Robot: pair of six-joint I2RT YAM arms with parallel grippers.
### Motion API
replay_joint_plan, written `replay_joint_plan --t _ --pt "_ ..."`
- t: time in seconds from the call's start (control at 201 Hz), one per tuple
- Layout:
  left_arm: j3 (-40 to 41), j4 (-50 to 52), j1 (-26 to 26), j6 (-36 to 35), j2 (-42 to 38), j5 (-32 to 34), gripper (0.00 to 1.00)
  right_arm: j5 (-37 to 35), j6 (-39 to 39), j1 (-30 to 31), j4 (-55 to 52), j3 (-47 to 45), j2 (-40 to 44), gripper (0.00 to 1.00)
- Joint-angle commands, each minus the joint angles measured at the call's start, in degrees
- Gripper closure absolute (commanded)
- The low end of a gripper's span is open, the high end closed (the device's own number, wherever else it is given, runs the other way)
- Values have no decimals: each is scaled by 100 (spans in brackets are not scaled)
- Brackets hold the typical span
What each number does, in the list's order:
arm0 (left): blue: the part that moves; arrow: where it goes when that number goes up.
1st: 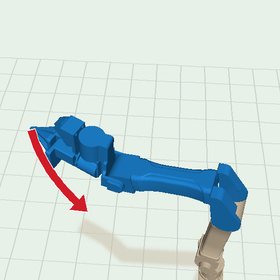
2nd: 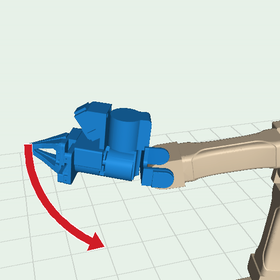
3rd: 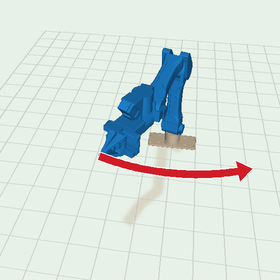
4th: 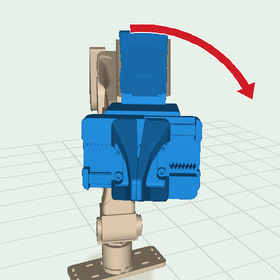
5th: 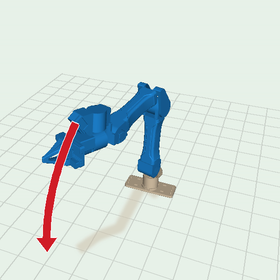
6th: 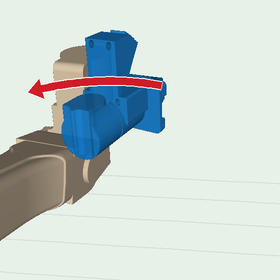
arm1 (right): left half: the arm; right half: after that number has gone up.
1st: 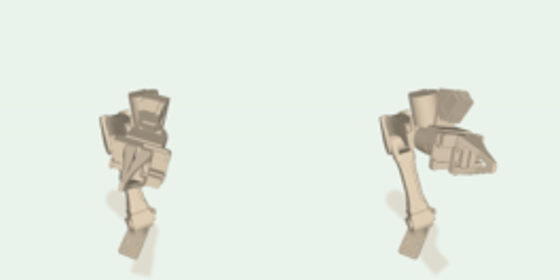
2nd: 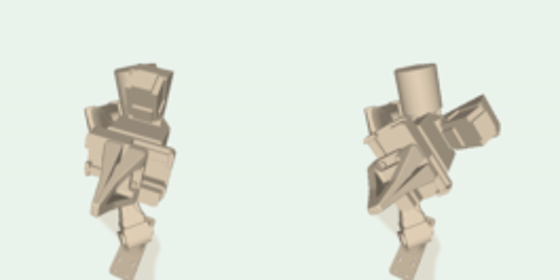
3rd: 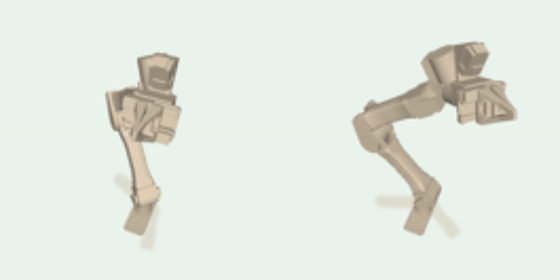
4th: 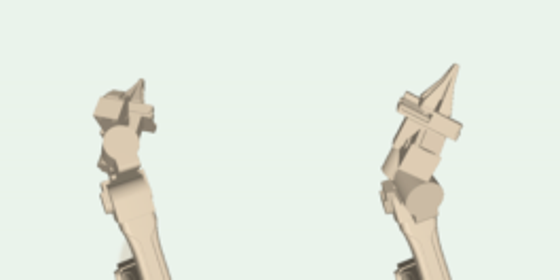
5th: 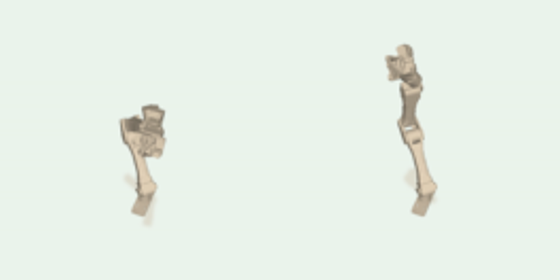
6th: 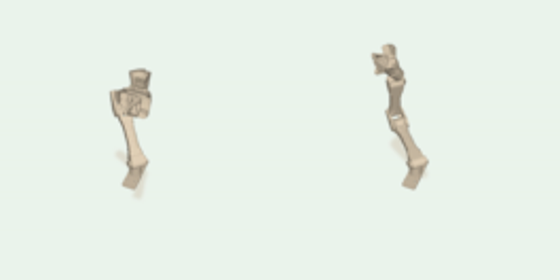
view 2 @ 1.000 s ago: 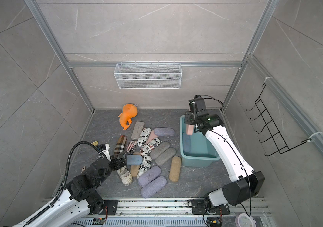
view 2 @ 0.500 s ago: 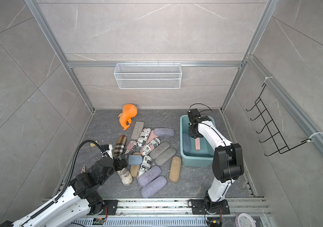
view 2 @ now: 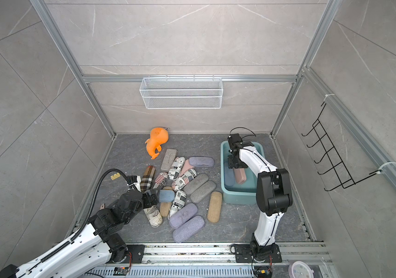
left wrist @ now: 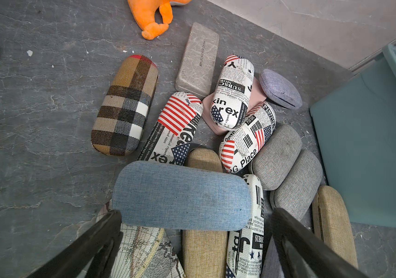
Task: Put the glasses cases into the storage boxes
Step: Place the glasses case in the storage box, then pick up the glasses case.
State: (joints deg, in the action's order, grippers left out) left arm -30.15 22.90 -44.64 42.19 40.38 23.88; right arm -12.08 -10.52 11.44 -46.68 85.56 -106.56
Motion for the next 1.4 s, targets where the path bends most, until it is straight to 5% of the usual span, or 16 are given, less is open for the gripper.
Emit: replay_joint_plan --t 0.0,0.389,0.718,0.942,1.187,1.391 --pt "-405 45 17 -323 231 -107 1 434 -172 -9 -168 247 435 38" --pt "-1320 60 736 -692 1668 -945 1 733 -564 481 15 -627 2308 39" --pt "-3549 496 1110 -1865 4657 -1563 1 1002 -828 948 273 -1298 3390 19" --pt "-4517 684 1355 -2396 6070 -2138 1 1245 -817 978 165 -1367 3611 16" --pt "-4581 461 1502 -2504 6457 -2285 3 1279 -879 1148 107 -1337 3612 16" --pt "-4590 309 1531 -2522 6693 -2586 14 1151 -978 1312 55 -1172 3478 21"
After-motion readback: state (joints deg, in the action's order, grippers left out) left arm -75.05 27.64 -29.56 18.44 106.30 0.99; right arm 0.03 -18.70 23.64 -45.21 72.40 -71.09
